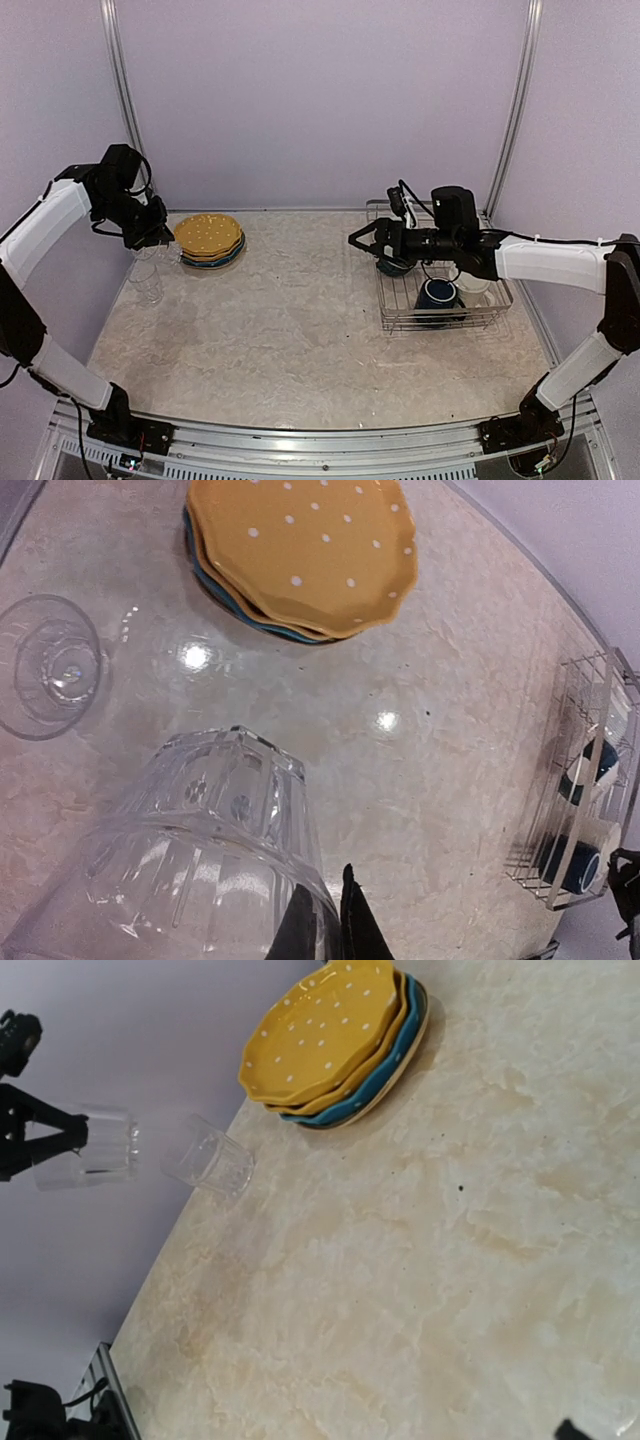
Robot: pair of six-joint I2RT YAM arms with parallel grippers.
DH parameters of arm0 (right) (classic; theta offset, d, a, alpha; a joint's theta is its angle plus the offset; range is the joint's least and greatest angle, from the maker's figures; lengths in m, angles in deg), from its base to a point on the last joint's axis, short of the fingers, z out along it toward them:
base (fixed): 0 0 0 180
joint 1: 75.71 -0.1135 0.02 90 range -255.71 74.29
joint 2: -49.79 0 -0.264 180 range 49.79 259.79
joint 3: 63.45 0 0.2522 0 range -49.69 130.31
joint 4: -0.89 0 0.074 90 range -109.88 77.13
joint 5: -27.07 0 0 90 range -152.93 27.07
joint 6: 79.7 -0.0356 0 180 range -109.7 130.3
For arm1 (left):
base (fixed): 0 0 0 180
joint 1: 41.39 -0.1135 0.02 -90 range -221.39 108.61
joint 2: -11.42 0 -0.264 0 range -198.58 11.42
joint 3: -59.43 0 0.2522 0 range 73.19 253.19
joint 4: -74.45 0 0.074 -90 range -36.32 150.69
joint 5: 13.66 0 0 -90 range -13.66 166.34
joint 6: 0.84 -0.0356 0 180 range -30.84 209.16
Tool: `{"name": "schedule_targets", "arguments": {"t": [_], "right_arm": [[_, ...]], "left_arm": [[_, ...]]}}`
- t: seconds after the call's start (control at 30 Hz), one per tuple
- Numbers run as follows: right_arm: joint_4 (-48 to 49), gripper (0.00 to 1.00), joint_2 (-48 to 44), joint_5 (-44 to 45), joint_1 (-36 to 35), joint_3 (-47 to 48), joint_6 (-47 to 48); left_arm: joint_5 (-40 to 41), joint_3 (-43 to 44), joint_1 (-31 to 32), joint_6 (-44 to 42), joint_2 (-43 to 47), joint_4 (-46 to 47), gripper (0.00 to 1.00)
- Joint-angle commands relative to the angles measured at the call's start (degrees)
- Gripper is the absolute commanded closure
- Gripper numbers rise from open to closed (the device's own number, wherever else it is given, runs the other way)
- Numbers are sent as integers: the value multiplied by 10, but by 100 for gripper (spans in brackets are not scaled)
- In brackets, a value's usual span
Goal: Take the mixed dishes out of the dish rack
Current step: Place the cup down.
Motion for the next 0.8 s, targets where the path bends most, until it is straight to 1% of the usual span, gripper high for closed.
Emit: {"name": "schedule_targets", "arguments": {"t": [0.0, 0.17, 0.33, 0.47, 0.53, 0.77], "right_arm": [[-14, 1, -19, 6, 5, -4, 9], [-16, 1, -30, 11, 6, -12, 8], [-18, 1, -37, 17, 5, -21, 7], [-21, 1, -44, 23, 6, -26, 7], [-23, 1, -47, 25, 6, -28, 8], [-29, 1, -55, 34, 8, -29, 11]], "left_arm": [[125, 29, -25, -72, -22, -96, 100], [189, 44, -45, -91, -45, -103, 100], [218, 63, -63, -102, -73, -99, 100], [212, 79, -68, -111, -96, -87, 100], [207, 88, -87, -114, -107, -85, 100], [205, 99, -89, -115, -151, -83, 100]]}}
